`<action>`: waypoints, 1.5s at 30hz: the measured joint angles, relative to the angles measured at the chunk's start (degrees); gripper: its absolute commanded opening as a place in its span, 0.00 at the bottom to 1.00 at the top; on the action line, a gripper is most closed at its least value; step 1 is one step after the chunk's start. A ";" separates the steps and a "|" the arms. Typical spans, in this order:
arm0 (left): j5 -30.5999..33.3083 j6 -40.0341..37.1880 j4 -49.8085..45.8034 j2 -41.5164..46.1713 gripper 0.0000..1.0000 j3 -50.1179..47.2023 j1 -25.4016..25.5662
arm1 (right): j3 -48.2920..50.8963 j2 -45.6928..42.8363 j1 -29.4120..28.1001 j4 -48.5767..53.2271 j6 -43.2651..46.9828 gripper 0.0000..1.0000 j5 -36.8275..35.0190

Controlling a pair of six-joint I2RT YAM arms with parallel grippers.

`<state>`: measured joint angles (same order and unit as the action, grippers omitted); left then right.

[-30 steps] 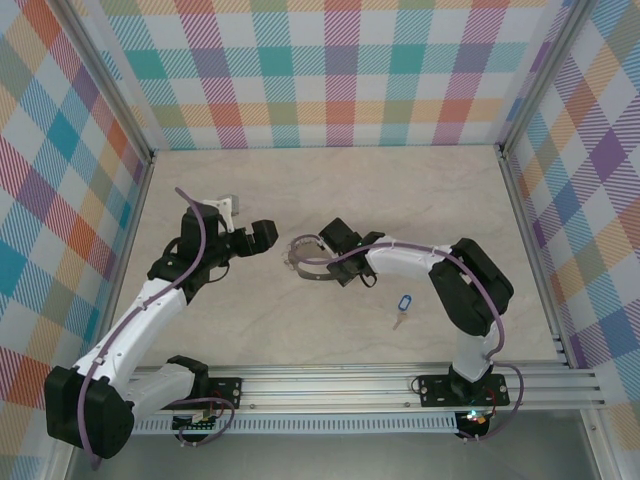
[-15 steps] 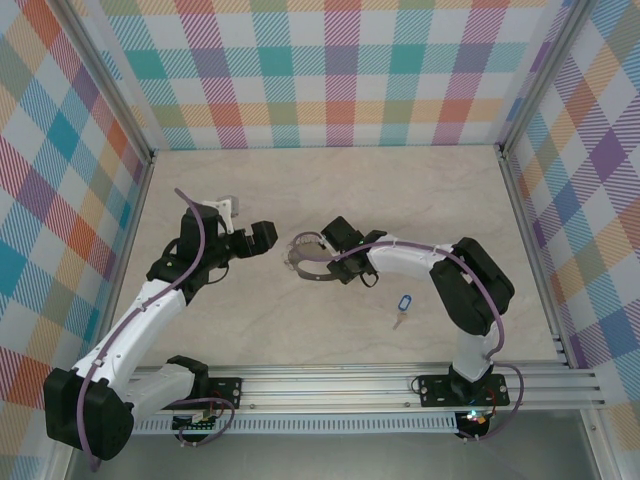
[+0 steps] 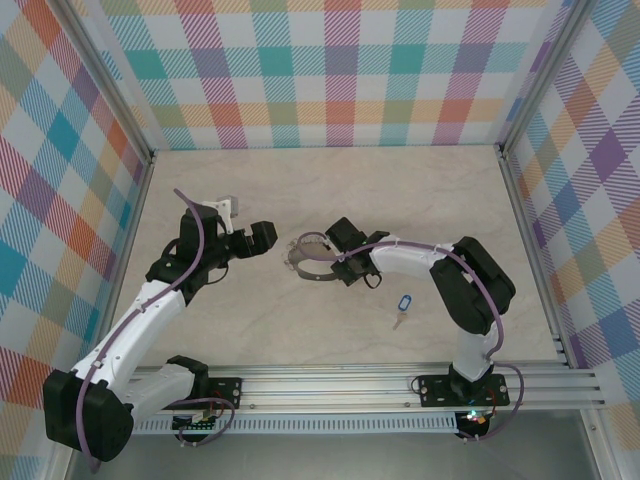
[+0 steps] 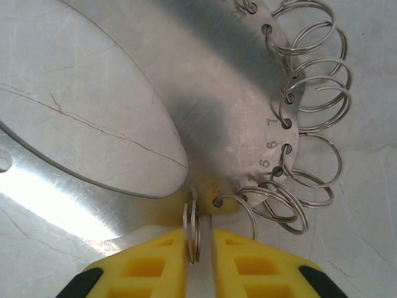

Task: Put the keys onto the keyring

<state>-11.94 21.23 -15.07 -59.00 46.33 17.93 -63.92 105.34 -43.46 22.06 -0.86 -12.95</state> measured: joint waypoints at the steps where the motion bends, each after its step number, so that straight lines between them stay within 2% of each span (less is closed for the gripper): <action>1: 0.00 0.00 -0.02 0.00 1.00 0.00 0.00 | 0.11 0.00 0.00 -0.02 0.02 0.15 -0.02; 7: -0.04 0.00 0.02 0.00 1.00 0.00 0.00 | 0.24 0.00 0.07 -0.15 0.02 0.19 0.39; 15: -0.07 0.00 0.04 0.00 1.00 0.00 0.00 | 0.13 0.09 0.37 -0.26 -0.20 0.19 1.27; 20: -0.04 0.00 0.15 0.02 1.00 0.00 0.00 | 0.00 0.61 0.63 -0.70 -0.42 0.15 1.53; 26: -0.63 0.02 1.36 1.22 1.00 -0.42 0.00 | -0.17 0.66 1.16 -1.51 -1.36 0.01 1.95; 31: 0.42 0.24 1.92 4.26 1.00 -0.66 0.00 | -0.20 0.24 1.99 -1.70 -1.68 0.00 3.41; 36: 3.67 0.48 2.27 6.03 1.00 -0.66 0.00 | 0.59 -4.44 3.58 -2.99 -1.68 0.00 8.11; 42: 6.54 2.75 0.24 3.23 1.00 2.78 0.00 | 5.49 -16.76 7.10 -7.72 -1.46 0.00 18.45; 45: 6.91 3.82 -2.47 0.50 0.92 7.21 0.00 | 7.54 -21.46 8.87 -10.67 -1.68 0.00 24.06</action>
<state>-5.04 25.06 -17.54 -58.50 53.54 17.93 -56.38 83.88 -34.59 11.40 -2.55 11.11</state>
